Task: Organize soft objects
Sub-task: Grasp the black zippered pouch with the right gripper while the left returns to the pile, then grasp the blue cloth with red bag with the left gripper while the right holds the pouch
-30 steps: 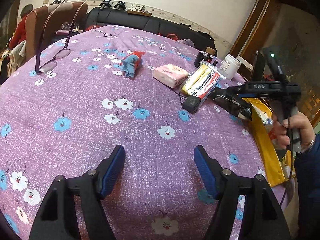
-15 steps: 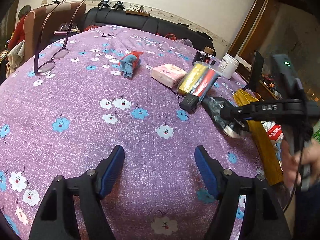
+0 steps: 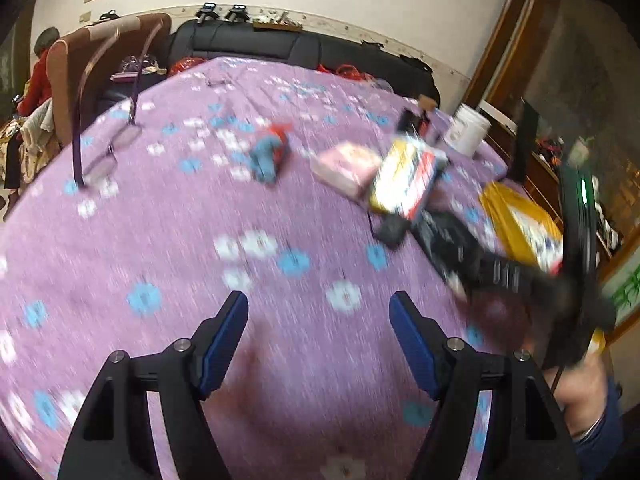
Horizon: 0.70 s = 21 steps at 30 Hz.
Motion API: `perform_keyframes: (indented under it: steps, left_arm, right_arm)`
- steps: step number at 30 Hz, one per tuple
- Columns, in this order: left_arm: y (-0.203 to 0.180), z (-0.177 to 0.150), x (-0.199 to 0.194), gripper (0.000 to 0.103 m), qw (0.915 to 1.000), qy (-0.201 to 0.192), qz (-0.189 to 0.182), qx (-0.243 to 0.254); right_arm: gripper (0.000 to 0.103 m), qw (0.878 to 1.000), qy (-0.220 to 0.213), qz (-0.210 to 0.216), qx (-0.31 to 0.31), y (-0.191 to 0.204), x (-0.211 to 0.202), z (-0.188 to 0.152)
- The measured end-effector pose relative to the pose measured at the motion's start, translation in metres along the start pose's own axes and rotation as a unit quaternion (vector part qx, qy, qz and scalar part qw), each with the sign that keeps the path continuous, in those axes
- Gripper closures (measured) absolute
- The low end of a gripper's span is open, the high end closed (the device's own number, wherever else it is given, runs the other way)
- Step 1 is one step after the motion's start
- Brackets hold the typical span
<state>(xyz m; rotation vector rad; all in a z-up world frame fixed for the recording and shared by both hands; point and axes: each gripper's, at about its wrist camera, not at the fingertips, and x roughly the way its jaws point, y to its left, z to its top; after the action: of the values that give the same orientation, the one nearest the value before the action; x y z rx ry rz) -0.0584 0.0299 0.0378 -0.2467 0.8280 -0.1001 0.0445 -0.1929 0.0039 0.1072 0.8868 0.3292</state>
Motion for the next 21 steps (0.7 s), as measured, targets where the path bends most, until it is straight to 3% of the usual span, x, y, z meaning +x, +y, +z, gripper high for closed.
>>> perform_keyframes:
  steps: [5,8,14,15,16,17,18,21]
  left_arm:
    - [0.006,0.055,0.017,0.031,0.9982,-0.002,0.06,-0.002]
    - [0.003,0.088,0.049,0.029,0.9954,0.013,0.094,0.018]
    - [0.01,0.113,0.119,0.03,0.9898,0.053,0.131,0.019]
    - [0.011,0.113,0.125,0.038,0.9899,0.054,0.13,0.016]
    - [0.014,0.114,0.133,0.057,0.9895,0.059,0.131,0.015]
    - [0.016,0.113,0.14,0.062,0.9883,0.068,0.135,0.013]
    - [0.013,0.111,0.138,0.07,0.9869,0.046,0.152,0.026]
    - [0.011,0.104,0.135,0.074,0.9868,0.04,0.153,0.035]
  right_arm:
    - [0.055,1.0,-0.003,0.018,-0.014,0.005,0.004,0.001]
    - [0.054,0.999,-0.003,0.034,-0.005,0.001,0.006,0.001]
    - [0.054,0.998,0.003,0.067,0.011,-0.001,0.007,0.002]
    - [0.054,0.998,0.003,0.069,0.01,0.0,0.007,0.002]
    - [0.054,0.998,0.004,0.07,0.008,0.001,0.008,0.002]
    - [0.054,0.998,0.005,0.07,0.005,0.002,0.008,0.003]
    - [0.054,0.998,0.005,0.07,0.004,0.003,0.008,0.003]
    - [0.055,0.997,0.006,0.073,0.007,0.002,0.008,0.004]
